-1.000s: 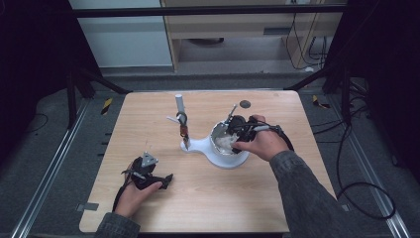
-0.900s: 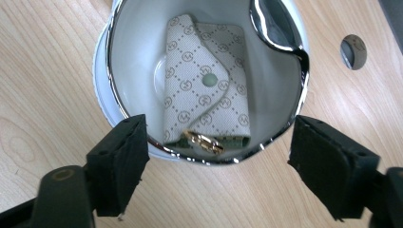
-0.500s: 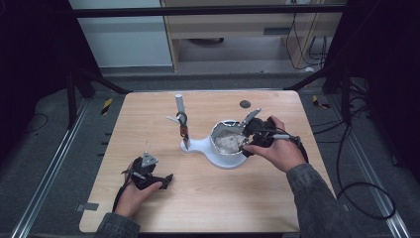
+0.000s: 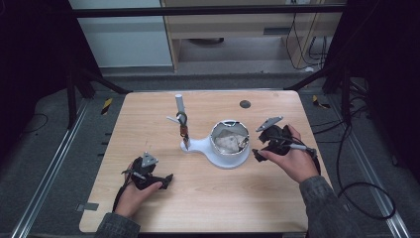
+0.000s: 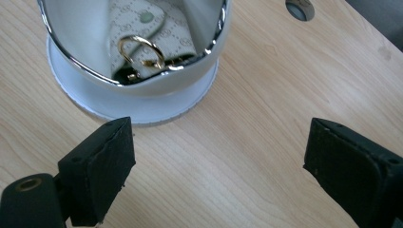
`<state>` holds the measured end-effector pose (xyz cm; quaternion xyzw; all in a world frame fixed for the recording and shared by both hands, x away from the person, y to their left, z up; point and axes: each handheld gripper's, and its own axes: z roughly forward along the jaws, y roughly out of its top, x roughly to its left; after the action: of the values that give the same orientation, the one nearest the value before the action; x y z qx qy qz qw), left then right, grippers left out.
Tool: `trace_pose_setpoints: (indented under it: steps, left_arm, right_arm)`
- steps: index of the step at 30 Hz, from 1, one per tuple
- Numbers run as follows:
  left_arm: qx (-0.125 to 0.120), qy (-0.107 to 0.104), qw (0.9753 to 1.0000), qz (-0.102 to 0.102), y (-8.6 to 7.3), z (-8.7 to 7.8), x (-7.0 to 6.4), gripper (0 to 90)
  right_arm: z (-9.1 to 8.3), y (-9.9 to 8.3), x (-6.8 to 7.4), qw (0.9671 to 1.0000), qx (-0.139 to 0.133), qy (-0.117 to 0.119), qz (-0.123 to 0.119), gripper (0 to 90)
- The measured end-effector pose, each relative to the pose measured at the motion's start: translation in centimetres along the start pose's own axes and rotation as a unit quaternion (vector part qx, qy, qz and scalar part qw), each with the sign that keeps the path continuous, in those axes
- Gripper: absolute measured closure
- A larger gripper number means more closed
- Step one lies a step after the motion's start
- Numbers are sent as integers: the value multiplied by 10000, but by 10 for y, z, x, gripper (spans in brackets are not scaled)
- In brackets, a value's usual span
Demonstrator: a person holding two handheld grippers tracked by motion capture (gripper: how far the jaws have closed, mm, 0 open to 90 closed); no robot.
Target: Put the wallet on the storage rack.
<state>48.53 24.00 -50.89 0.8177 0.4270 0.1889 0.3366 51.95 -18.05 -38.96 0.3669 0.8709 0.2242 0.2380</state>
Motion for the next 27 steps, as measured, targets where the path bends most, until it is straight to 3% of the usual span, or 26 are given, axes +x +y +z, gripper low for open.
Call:
trace_pose_setpoints:
  steps: [7, 17, 27]
  left_arm:
    - [-2, 0, 10000, 0, 0, 0, 0, 0]
    - [-8, 4, 10000, 6, 0, 0, 0, 0]
    - [3, 3, 10000, 14, 0, 0, 0, 0]
  right_arm:
    - [5, -26, -4, 9993, -99, 8, 350, 119]
    - [29, -70, -3, 9965, -3, 131, 830, 136]
    - [48, -92, -5, 9922, 37, 184, 1231, 121]
